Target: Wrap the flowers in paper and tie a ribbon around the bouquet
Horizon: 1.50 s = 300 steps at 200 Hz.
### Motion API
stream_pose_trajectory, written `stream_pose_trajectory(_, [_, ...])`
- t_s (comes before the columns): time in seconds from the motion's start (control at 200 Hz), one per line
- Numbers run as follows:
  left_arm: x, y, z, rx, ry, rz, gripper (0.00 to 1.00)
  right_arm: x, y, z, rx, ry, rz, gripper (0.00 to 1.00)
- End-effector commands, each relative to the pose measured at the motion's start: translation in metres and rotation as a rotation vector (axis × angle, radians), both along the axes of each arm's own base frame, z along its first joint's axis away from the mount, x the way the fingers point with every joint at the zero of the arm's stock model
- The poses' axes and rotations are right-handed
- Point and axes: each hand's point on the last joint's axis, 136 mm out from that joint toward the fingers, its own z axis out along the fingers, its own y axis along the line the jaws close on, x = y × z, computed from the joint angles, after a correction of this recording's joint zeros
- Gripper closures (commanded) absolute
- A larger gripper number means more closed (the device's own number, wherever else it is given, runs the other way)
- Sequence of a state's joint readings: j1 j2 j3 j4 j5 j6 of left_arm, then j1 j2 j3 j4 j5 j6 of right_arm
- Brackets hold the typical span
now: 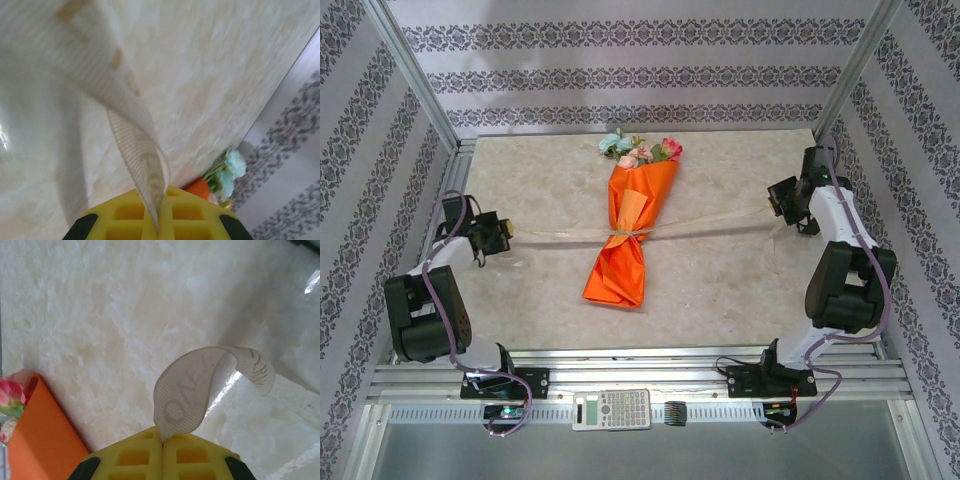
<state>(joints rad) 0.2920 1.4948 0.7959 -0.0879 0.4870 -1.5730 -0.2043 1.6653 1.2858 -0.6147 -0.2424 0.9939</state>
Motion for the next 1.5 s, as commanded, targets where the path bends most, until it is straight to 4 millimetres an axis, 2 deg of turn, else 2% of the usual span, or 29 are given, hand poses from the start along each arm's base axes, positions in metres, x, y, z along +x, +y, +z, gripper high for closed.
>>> stream_pose_trajectory(0.0, [-0.012, -0.014, -0.013, 0.017, 0.081, -0.023, 0.82, -0.015, 0.011, -0.024, -0.008, 0.092, -0.025, 1.0])
stream_pose_trajectory(0.075, [-0.02, -0.015, -0.012, 0.048, 0.126, -0.052, 0.66, -0.024, 0.01, -0.03, -0.038, 0.137, -0.03, 0.74])
stream_pose_trajectory(0.125, [-0.024, -0.014, -0.007, 0.072, 0.153, -0.071, 0.55, -0.028, 0.007, -0.028, -0.058, 0.152, -0.033, 0.6])
stream_pose_trajectory(0.215, [-0.031, -0.008, 0.012, 0.15, 0.174, -0.088, 0.48, -0.033, 0.004, -0.019, -0.095, 0.153, -0.03, 0.49])
stream_pose_trajectory(0.26, [-0.032, -0.012, 0.02, 0.169, 0.169, -0.099, 0.46, -0.035, 0.005, -0.013, -0.1, 0.142, -0.032, 0.46])
stream_pose_trajectory(0.315, [-0.028, -0.028, 0.027, 0.155, 0.147, -0.13, 0.45, -0.037, 0.01, -0.007, -0.088, 0.125, -0.032, 0.43])
stream_pose_trajectory(0.375, [-0.024, -0.055, 0.029, 0.123, 0.133, -0.182, 0.45, -0.038, 0.025, -0.006, -0.042, 0.109, -0.023, 0.42])
stream_pose_trajectory(0.485, [-0.018, -0.117, 0.015, 0.01, 0.121, -0.243, 0.41, -0.039, 0.082, -0.016, 0.095, 0.107, 0.027, 0.4])
stream_pose_trajectory(0.565, [-0.01, -0.151, -0.002, -0.07, 0.101, -0.228, 0.4, -0.034, 0.132, -0.028, 0.237, 0.086, 0.033, 0.37])
stream_pose_trajectory(0.674, [0.009, -0.181, -0.014, -0.132, 0.085, -0.226, 0.4, -0.028, 0.199, -0.044, 0.409, 0.11, 0.052, 0.35])
stream_pose_trajectory(0.784, [0.024, -0.2, -0.021, -0.158, 0.09, -0.235, 0.39, -0.025, 0.241, -0.06, 0.493, 0.135, 0.05, 0.34])
stream_pose_trajectory(0.874, [0.028, -0.211, -0.03, -0.174, 0.115, -0.246, 0.39, -0.023, 0.261, -0.069, 0.53, 0.151, 0.038, 0.34])
stream_pose_trajectory(1.044, [0.026, -0.222, -0.048, -0.205, 0.146, -0.24, 0.4, -0.027, 0.279, -0.081, 0.55, 0.193, -0.009, 0.33])
stream_pose_trajectory(1.194, [0.034, -0.226, -0.052, -0.207, 0.126, -0.24, 0.52, -0.022, 0.286, -0.094, 0.579, 0.206, -0.063, 0.38])
stream_pose_trajectory(1.364, [0.038, -0.224, -0.047, -0.185, 0.106, -0.244, 0.75, -0.012, 0.284, -0.106, 0.58, 0.205, -0.111, 0.62])
stream_pose_trajectory(1.454, [0.042, -0.222, -0.044, -0.175, 0.08, -0.243, 0.97, -0.011, 0.278, -0.106, 0.561, 0.19, -0.126, 0.83])
stream_pose_trajectory(1.494, [0.043, -0.22, -0.042, -0.167, 0.069, -0.241, 1.0, -0.011, 0.275, -0.103, 0.546, 0.174, -0.132, 0.95])
